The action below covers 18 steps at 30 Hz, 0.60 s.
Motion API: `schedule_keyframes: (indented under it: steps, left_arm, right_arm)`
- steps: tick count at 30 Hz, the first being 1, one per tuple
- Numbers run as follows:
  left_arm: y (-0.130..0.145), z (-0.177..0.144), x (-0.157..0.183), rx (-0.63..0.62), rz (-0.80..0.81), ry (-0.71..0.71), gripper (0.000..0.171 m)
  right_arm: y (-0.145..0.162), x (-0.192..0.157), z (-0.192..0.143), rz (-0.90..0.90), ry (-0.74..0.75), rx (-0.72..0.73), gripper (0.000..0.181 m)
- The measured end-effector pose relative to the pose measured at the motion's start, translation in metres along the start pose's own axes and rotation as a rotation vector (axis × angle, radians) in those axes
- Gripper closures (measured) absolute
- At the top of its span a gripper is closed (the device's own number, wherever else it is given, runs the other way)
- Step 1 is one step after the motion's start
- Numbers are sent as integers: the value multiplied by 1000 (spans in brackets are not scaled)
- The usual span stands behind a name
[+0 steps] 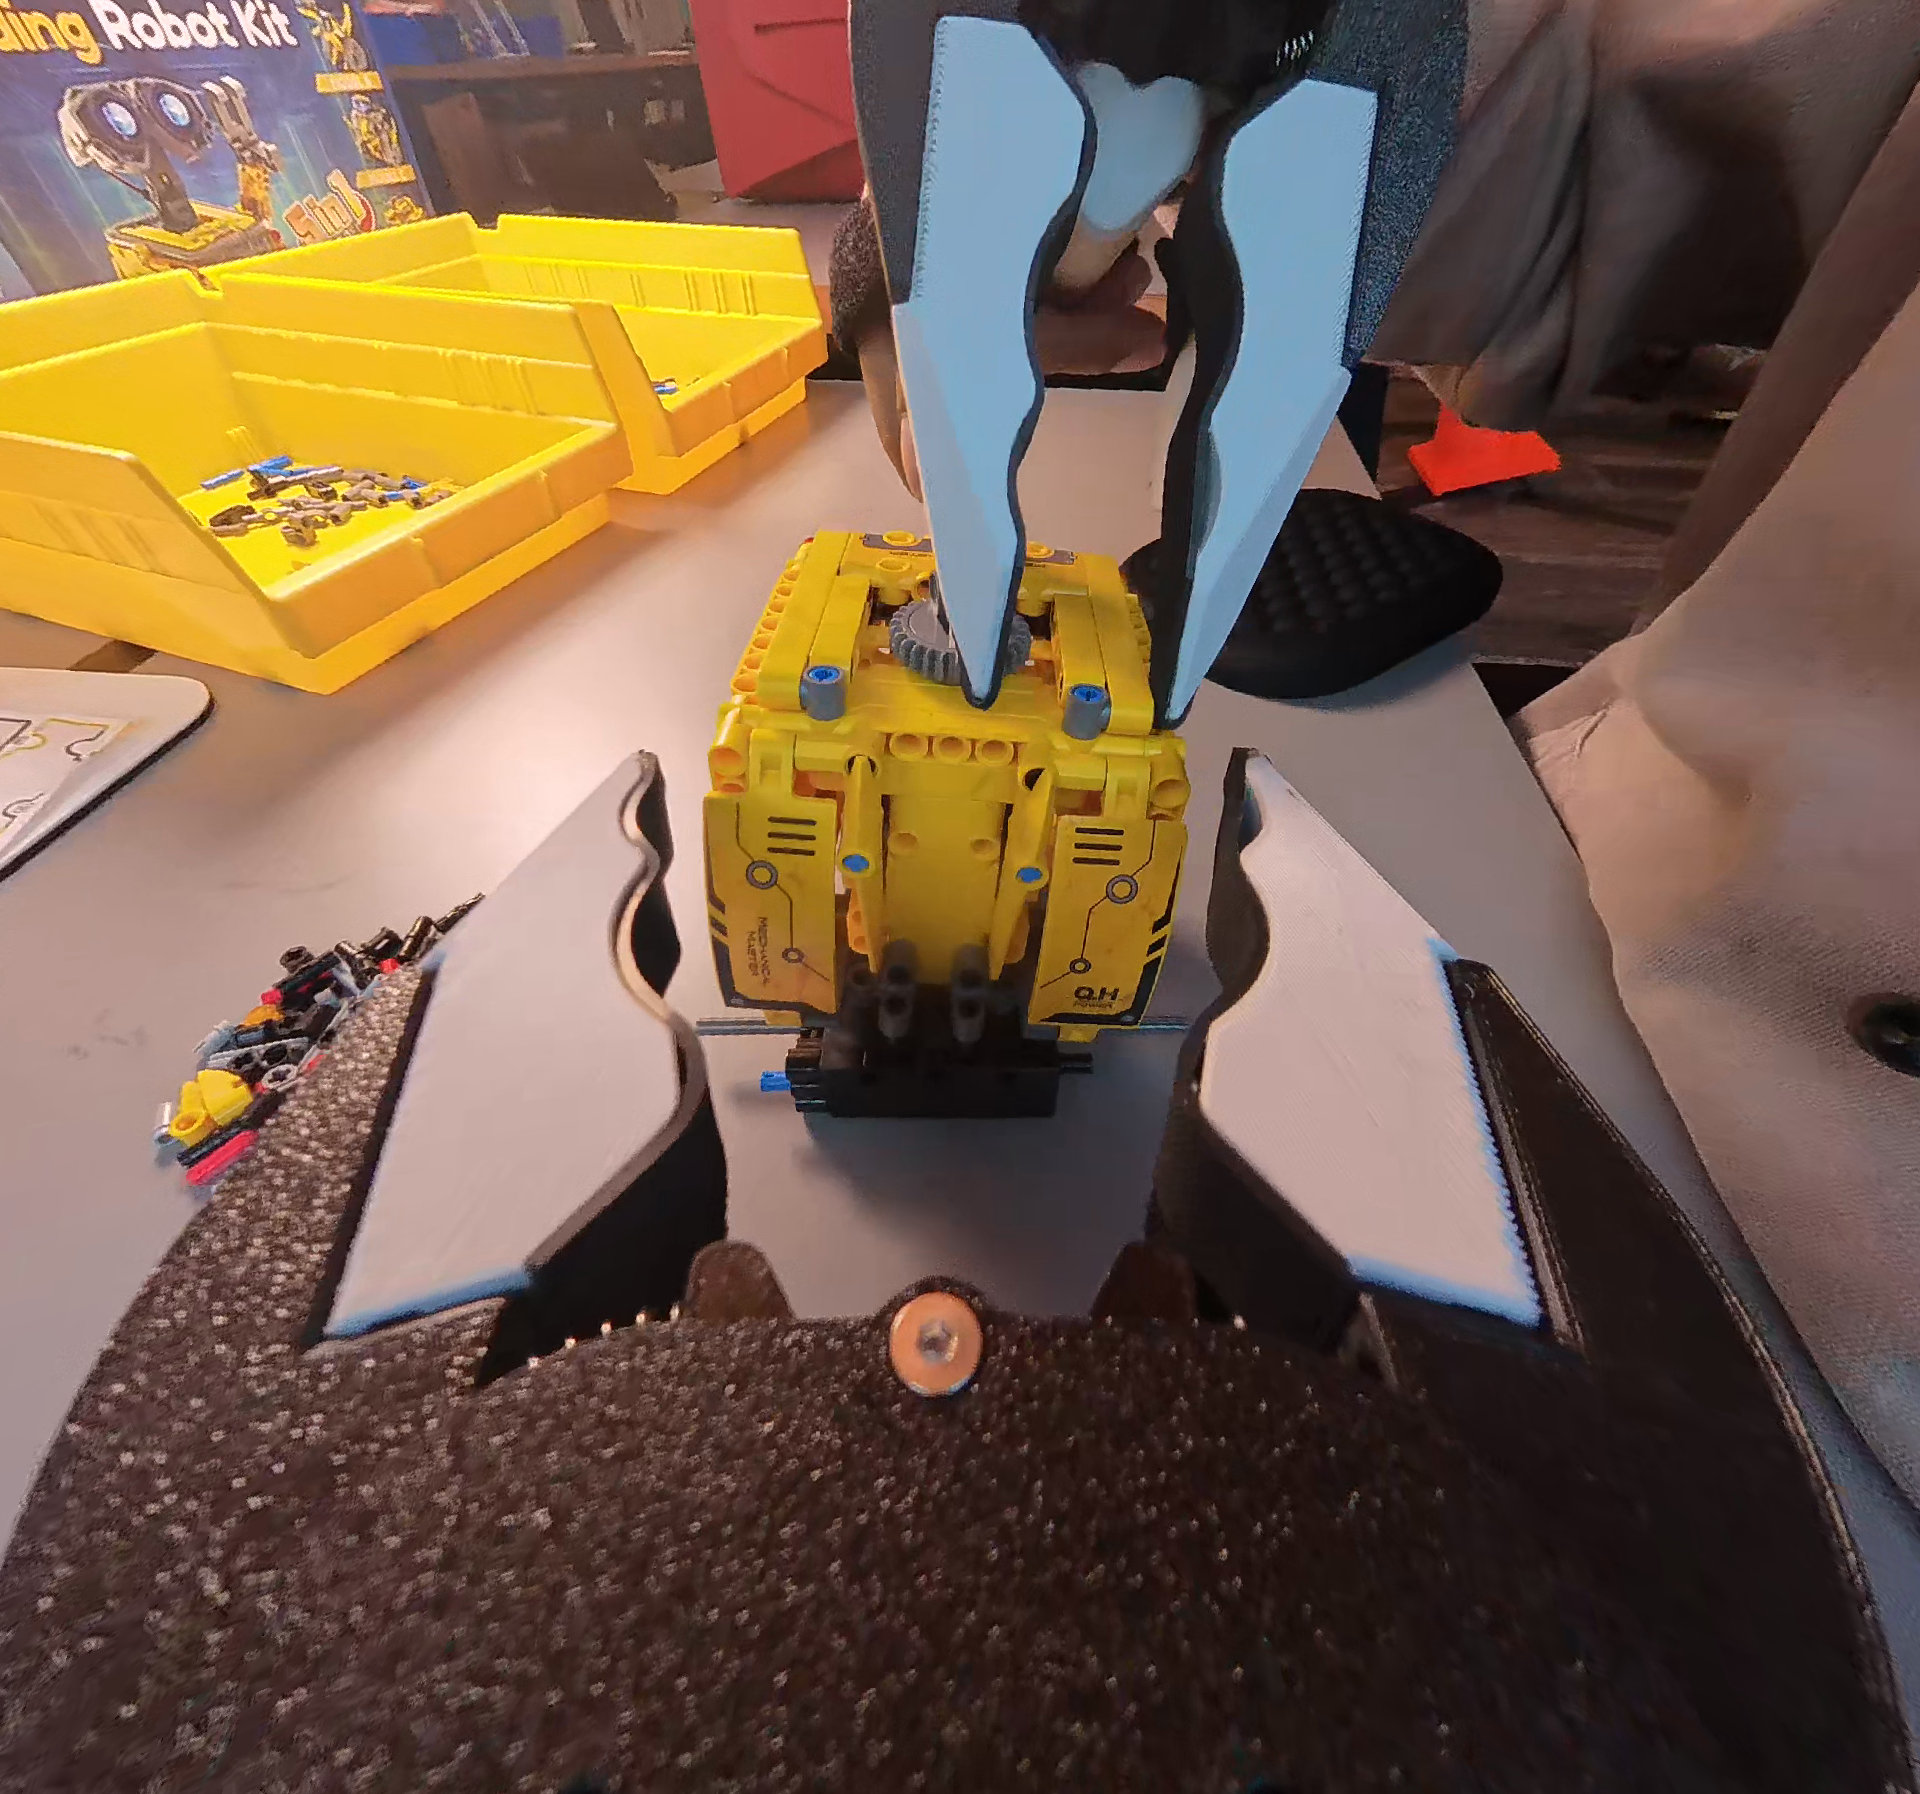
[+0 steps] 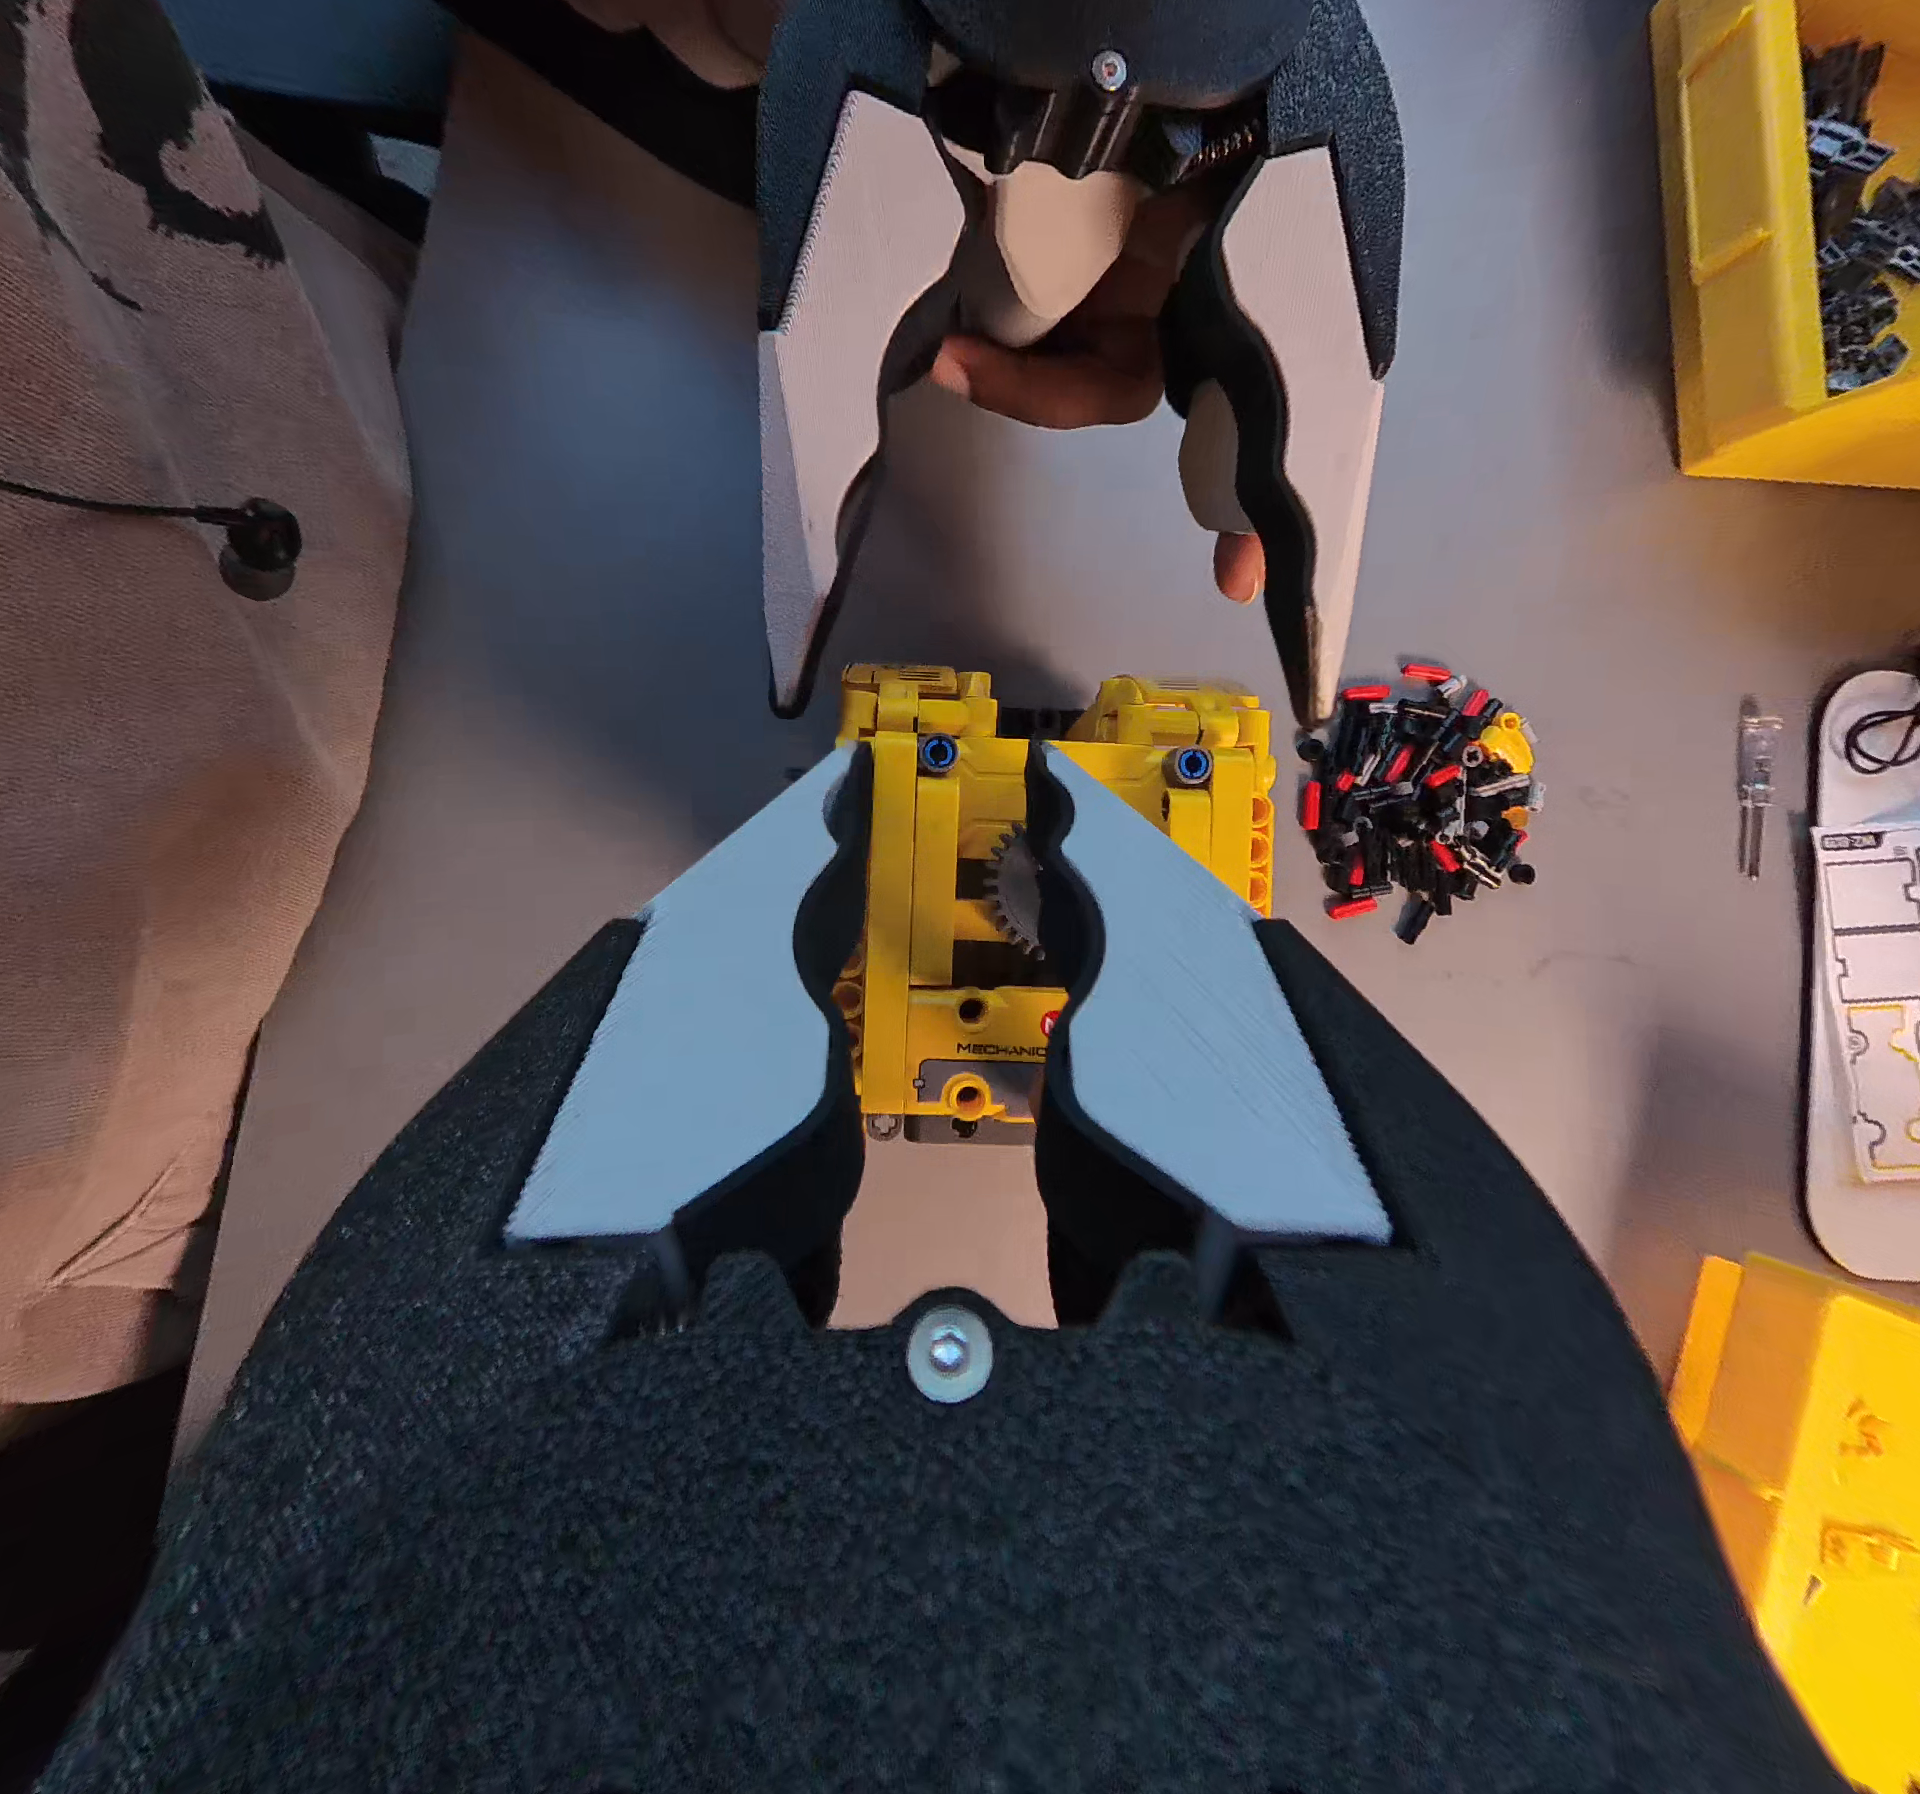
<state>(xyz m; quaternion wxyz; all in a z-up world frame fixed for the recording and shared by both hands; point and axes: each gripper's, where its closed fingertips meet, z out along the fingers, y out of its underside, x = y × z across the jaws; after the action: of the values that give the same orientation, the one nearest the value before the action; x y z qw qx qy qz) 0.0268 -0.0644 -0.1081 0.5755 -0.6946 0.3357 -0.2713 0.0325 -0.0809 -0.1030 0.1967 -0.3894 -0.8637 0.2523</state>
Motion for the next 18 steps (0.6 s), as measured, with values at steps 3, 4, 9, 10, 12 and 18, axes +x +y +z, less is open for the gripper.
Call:
schedule_keyframes:
  steps: [3,4,9,10,12,18]
  left_arm:
    - [7,8,2,-45,36,-21,66]
    - [10,10,1,-60,46,-32,66]
    - [11,11,-1,-77,44,-53,70]
    - [12,11,-1,-83,49,-53,70]
    - [12,11,-1,-89,51,-56,70]
    - [12,10,-2,-85,50,-65,70]
  right_arm:
    - [0,-1,2,-3,-13,-31,155]
    - [0,-2,3,-1,-22,-40,157]
    - [-1,-5,4,4,-49,-83,160]
    - [-1,-6,4,0,-49,-90,160]
    - [-1,-6,5,-11,-48,-107,160]
    - [-1,-6,5,-3,-48,-112,161]
